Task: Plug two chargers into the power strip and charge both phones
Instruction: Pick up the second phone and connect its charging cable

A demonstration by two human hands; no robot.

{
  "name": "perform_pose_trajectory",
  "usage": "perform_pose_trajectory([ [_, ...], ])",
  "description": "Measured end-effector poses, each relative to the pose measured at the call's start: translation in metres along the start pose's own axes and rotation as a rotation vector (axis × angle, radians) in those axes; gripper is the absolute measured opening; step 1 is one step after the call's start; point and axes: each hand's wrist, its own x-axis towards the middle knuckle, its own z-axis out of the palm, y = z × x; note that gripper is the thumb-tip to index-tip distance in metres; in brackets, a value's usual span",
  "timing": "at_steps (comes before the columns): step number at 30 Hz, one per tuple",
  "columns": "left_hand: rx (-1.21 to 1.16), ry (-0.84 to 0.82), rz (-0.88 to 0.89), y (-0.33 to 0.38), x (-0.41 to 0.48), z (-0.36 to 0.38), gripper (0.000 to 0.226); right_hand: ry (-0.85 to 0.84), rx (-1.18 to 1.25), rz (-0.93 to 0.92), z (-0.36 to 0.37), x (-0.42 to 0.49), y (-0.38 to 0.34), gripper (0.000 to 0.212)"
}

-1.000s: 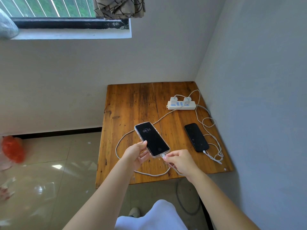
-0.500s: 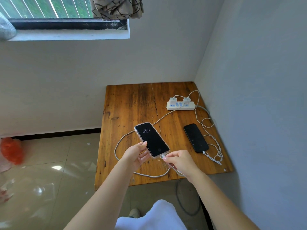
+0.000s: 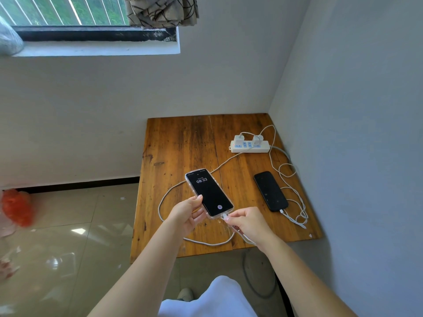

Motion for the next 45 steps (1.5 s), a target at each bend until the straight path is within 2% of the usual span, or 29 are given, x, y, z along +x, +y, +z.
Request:
perform_pose_trajectory([
  [9,0.026,-0.008,-0.017,0.002,-0.007,0.002,0.029,-0.005,0.005,0.018,0.002,0.002,0.002,0.007],
  [31,0.047,-0.004,-0.023,0.002,-0.004,0.010,0.027,0.003,-0.022,0.023,-0.004,0.008,0.008,0.011],
  [39,0.029,0.016,-0.028,0.007,0.011,0.017,0.026,-0.049,0.008,-0.004,-0.012,0.019,0.011,0.010],
  [42,0.025,0.034,-0.022,0.014,0.018,0.021,0.026,-0.072,-0.022,-0.004,-0.015,0.027,0.012,0.010],
  [45,0.017,0.063,-0.008,0.021,0.028,0.023,0.027,-0.075,-0.152,-0.039,-0.016,0.037,0.011,0.012],
])
